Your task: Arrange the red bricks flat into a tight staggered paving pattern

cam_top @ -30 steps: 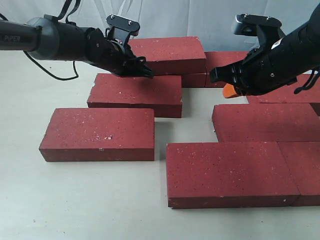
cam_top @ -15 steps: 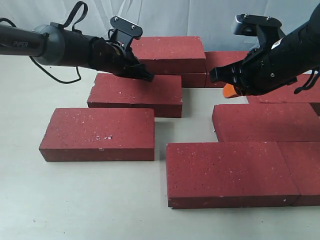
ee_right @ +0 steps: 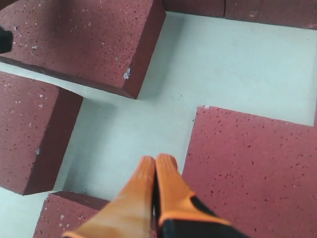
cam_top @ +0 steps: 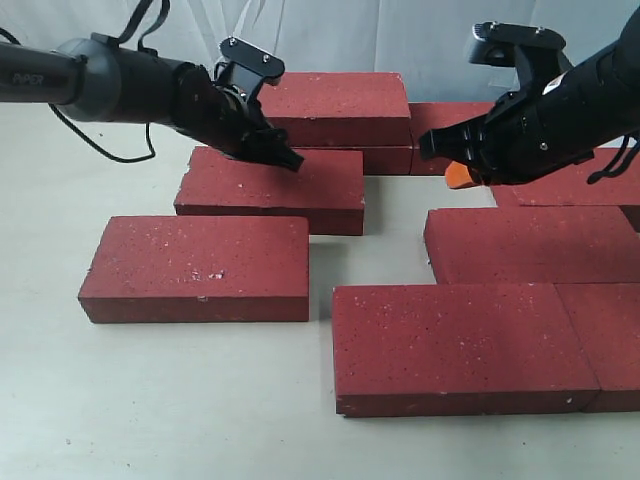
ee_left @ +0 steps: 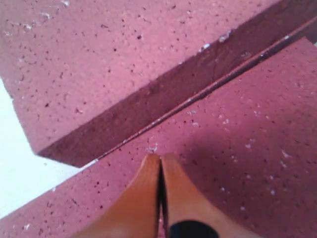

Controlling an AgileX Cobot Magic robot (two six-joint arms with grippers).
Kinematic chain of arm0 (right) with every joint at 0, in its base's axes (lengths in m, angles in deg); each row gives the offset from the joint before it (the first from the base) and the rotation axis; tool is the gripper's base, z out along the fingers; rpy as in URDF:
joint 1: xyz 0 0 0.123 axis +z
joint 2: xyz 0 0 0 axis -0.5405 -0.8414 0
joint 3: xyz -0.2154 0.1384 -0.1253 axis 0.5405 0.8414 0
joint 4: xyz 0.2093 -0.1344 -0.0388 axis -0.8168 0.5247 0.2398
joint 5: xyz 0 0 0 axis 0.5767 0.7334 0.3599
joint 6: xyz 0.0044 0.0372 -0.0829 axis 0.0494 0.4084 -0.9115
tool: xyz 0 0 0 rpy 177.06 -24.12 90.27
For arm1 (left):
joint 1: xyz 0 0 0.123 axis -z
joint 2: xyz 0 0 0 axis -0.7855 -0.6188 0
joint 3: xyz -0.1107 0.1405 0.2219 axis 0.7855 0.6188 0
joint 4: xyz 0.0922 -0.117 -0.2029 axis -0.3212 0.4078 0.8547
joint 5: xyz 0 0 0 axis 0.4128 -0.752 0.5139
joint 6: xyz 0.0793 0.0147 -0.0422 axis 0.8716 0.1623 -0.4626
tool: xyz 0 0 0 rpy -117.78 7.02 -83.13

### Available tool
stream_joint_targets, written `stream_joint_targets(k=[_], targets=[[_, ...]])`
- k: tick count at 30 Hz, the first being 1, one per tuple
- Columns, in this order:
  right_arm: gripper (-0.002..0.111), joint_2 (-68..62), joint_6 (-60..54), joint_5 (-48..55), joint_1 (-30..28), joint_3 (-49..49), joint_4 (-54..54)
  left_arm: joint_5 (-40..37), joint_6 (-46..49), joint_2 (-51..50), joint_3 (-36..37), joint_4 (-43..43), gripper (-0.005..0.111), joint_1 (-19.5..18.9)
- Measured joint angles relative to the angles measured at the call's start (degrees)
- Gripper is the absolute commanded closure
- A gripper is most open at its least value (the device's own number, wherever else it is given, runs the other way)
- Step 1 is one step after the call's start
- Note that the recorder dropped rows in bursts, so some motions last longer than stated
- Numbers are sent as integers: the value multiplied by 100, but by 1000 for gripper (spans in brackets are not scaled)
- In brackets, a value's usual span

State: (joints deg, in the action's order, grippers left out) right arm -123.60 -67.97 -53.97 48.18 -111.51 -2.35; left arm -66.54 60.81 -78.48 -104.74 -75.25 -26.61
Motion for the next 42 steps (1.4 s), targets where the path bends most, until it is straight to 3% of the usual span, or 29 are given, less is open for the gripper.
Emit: stream_joint_targets(k=[11, 17, 32, 42], targets=[[108, 0, 0, 32, 0, 0, 33, -1682, -100, 985, 0, 144, 107, -68], [108, 0, 0, 193, 0, 0, 101, -2335, -321, 1397, 0, 144, 107, -496], [108, 0, 24, 319, 0, 0, -292, -2388, -407, 957, 342, 144, 107, -1558], [108, 0, 24, 285, 0, 0, -296, -1809, -484, 256, 342, 654, 107, -1633]])
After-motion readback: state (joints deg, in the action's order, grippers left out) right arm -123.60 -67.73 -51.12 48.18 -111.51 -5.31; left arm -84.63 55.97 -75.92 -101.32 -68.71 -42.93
